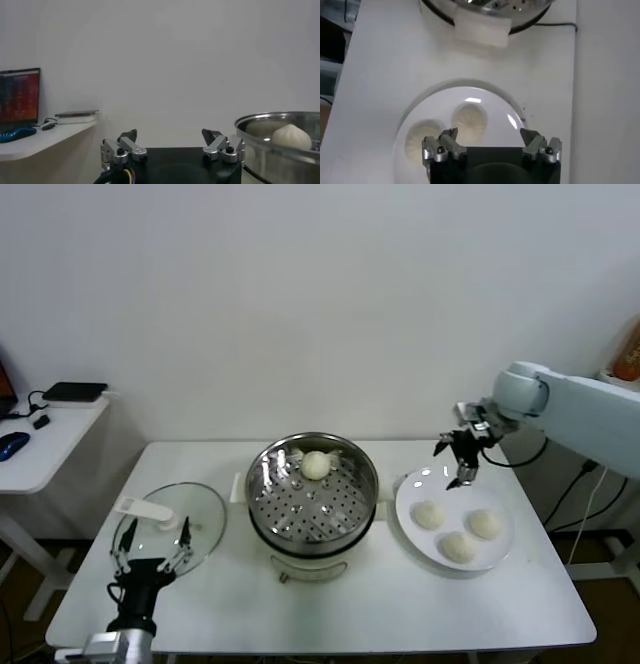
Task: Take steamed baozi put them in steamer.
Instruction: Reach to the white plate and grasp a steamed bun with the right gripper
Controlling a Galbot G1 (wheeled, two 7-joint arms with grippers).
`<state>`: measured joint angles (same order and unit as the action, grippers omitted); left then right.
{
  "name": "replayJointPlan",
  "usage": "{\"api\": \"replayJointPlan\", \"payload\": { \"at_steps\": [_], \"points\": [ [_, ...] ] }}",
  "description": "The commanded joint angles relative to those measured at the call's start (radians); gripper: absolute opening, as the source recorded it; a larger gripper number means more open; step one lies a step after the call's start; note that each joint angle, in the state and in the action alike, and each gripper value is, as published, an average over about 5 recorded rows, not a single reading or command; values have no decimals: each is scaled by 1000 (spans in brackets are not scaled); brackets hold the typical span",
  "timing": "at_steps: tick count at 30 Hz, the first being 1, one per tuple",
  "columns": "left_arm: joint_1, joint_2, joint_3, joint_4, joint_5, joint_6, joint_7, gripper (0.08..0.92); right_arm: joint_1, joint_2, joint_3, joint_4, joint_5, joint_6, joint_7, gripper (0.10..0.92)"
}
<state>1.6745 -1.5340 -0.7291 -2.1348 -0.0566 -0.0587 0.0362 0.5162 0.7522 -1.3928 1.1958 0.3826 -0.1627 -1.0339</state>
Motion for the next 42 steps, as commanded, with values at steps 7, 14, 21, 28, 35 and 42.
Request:
{"api": "replayJointPlan", "payload": {
  "at_steps": [7, 14, 21, 28, 35, 42],
  "points": [
    [4, -3, -9, -2, 4, 3, -1, 823, -213, 37, 113, -57, -89, -35, 10, 823],
    [6, -4, -12, 10, 3, -1, -2, 823, -272, 78, 169, -127, -136, -24, 14, 823],
    [10, -3, -14, 23, 3, -6, -2, 823, -313, 122, 218, -215, -179, 2, 25, 823],
    [6, 0, -18, 30, 3, -5, -2, 823, -334, 153, 241, -267, -198, 19, 23, 823],
    [4, 1, -17, 42, 4, -6, -2, 823, -353, 168, 256, -294, -210, 29, 22, 823],
    [0, 2, -17, 49, 6, -6, -2, 823, -359, 179, 256, -306, -214, 32, 12, 823]
  ]
}}
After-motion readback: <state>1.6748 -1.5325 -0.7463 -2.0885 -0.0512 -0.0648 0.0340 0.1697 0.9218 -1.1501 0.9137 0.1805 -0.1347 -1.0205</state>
